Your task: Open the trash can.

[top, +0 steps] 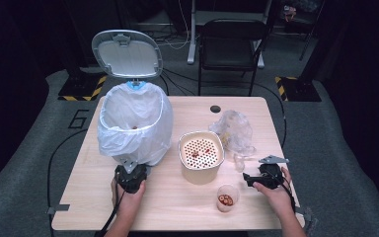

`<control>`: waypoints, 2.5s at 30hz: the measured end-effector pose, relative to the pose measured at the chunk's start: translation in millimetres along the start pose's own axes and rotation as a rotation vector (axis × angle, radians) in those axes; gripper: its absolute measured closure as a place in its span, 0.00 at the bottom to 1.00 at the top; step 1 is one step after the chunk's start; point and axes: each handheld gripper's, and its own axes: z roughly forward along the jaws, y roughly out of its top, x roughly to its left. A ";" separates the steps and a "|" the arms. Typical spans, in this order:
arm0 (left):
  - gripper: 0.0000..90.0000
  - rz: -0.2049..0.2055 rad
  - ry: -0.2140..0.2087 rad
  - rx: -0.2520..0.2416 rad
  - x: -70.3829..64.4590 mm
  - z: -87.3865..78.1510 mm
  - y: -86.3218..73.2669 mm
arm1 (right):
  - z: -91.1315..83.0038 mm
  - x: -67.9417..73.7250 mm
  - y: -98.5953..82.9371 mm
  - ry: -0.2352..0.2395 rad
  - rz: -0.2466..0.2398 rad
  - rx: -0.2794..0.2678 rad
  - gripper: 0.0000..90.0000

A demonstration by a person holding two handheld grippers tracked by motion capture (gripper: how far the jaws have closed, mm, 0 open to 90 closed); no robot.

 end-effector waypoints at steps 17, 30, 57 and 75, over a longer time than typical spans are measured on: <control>0.71 -0.012 -0.016 0.002 -0.5 0.9 -0.4 | -8.1 -11.1 59.1 0.010 -0.013 -0.055 0.11; 0.71 -0.013 -0.020 0.005 -0.4 0.7 -0.3 | -4.7 -6.0 126.7 0.022 -0.005 -0.088 0.00; 0.71 -0.009 -0.019 0.006 -0.2 0.5 -0.4 | 36.2 20.4 210.0 -0.033 -0.018 -0.071 0.00; 0.71 -0.009 -0.020 0.006 0.0 0.4 -0.5 | 73.0 20.2 206.6 -0.049 -0.027 0.013 0.00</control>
